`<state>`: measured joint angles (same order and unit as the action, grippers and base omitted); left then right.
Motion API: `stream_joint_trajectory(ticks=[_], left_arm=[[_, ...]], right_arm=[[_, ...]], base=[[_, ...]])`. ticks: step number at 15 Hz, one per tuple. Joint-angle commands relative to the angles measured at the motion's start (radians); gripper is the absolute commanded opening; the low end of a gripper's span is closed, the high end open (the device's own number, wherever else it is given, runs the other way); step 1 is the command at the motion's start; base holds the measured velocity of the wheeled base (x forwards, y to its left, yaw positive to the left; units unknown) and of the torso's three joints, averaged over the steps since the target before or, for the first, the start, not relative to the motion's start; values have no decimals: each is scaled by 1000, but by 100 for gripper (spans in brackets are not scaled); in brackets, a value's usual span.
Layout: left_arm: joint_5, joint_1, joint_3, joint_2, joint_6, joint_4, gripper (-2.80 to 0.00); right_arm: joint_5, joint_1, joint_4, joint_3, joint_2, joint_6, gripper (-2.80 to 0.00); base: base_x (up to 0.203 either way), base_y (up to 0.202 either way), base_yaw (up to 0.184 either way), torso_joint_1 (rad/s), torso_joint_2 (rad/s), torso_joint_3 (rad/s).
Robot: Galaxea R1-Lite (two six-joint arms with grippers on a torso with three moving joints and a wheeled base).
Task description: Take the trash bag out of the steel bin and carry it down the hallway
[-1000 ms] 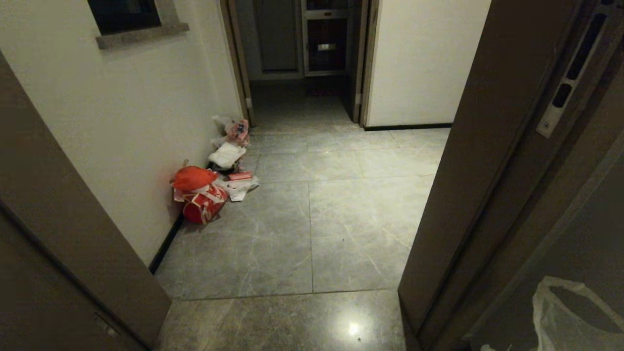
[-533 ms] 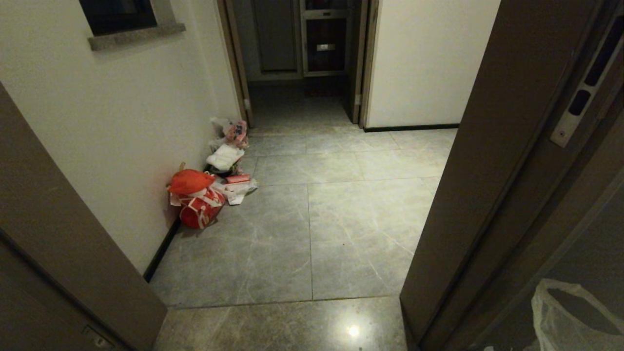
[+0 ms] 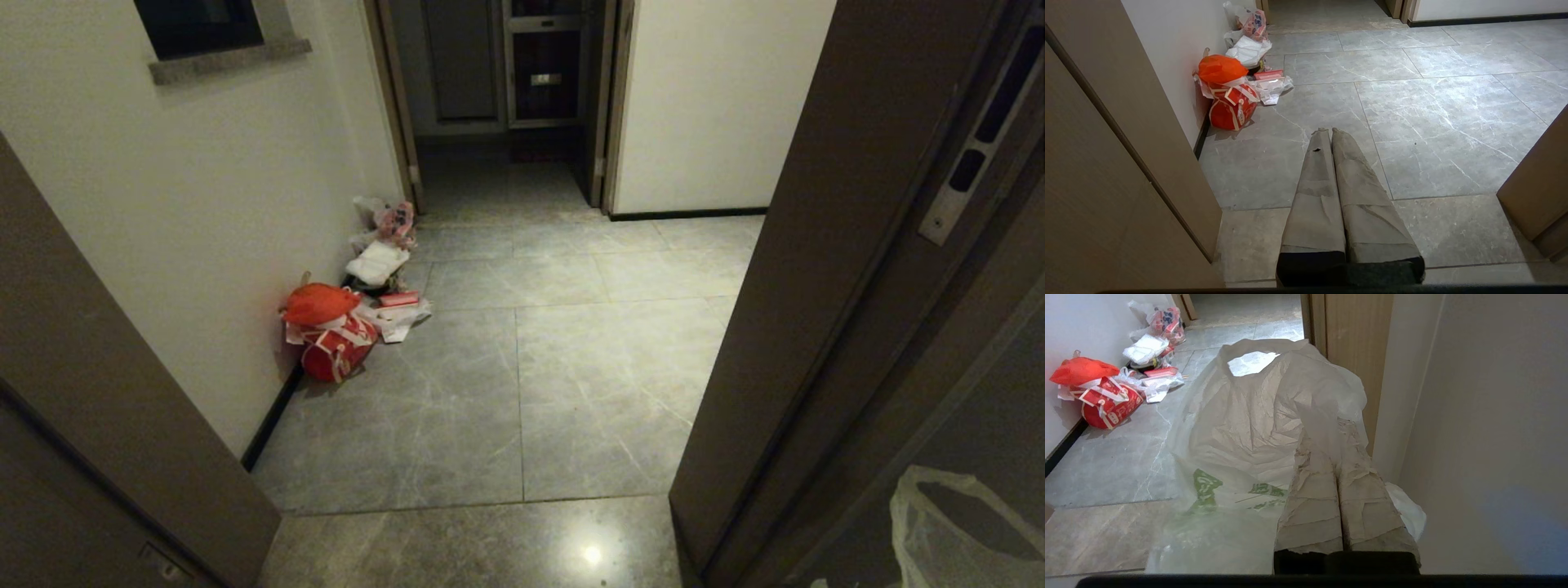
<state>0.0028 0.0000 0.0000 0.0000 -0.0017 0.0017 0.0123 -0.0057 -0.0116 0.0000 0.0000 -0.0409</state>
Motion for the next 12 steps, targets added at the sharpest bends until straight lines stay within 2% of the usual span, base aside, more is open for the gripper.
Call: stream_joint_trajectory(ticks=[1,6,12], left_arm=[[0,0,2,2,-1,0,-280],[0,0,0,2,0,0,-280],[0,0,0,0,0,0,-280]], right_arm=[[0,0,-1,0,2,-1,-280],[0,0,-1,0,0,-2,-280],[0,0,-1,0,0,-1,-280]], base=[[0,0,0,0,0,0],[0,0,0,0,0,0],[-2,13,-100,-1,3,3]])
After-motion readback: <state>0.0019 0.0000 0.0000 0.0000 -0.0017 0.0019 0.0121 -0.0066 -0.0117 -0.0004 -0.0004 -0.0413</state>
